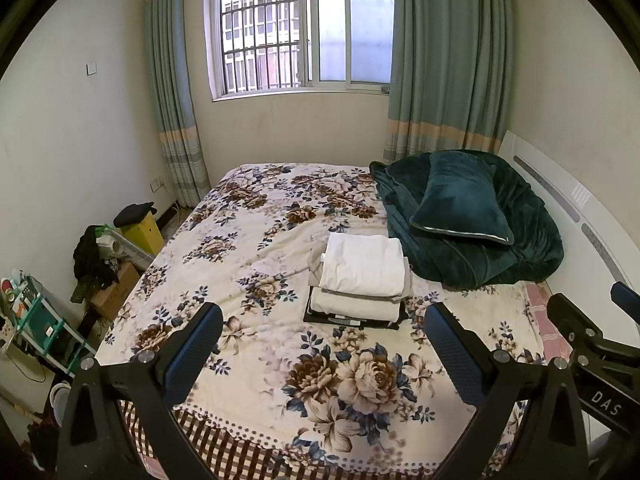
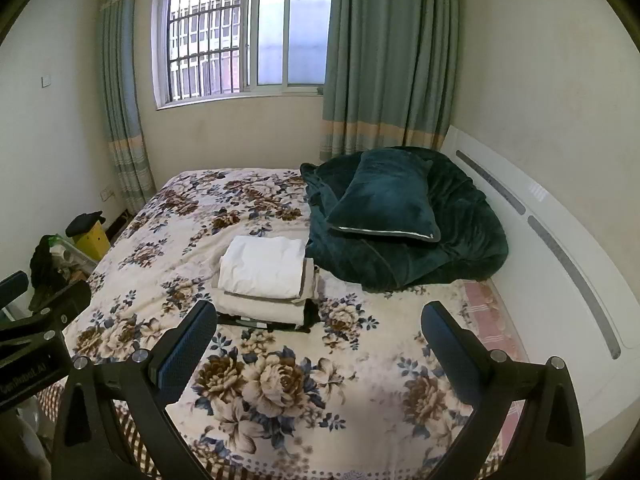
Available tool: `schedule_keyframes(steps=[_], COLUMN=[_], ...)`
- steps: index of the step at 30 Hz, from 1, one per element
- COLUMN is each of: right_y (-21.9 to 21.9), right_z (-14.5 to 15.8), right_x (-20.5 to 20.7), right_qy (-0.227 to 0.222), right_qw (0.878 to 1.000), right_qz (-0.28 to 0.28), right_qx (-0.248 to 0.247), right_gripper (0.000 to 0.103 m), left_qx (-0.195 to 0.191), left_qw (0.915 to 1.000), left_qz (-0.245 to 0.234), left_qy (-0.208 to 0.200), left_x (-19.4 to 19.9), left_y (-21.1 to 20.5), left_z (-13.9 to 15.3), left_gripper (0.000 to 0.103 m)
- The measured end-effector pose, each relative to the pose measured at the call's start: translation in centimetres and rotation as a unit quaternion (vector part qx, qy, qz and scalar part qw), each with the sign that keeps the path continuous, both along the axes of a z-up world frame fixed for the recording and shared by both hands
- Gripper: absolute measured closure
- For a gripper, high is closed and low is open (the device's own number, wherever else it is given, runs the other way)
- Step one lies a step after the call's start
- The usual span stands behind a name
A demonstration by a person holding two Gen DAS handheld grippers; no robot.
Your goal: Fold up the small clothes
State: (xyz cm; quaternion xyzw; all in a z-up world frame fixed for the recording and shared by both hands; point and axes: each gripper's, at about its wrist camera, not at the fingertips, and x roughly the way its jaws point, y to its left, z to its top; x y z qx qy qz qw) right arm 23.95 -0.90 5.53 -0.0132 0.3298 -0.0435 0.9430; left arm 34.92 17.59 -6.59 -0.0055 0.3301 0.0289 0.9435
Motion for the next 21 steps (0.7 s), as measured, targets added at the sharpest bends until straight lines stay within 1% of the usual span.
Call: schedule_keyframes(steps=[18, 21], right_y=[0.03, 0.02], right_z=[-0.12, -0.12], right_x=[-0.03, -0.05], right_qy=[-0.001, -0.001], right_qw=[1.0, 1.0], right_qz=[0.002, 0.001], right_qx=[0.001, 0.001], right_gripper=[0.0, 0.0], left_qx=[0.002, 0.002], left_qw=[1.0, 1.0], left_qz=[0.001, 0.002], left_qy=[-0.003, -0.003], left_x=[0.0, -0.53], left_y=[0.08, -0.06], left_z=[0.02, -0.18], left_gripper=[0.0, 0.0])
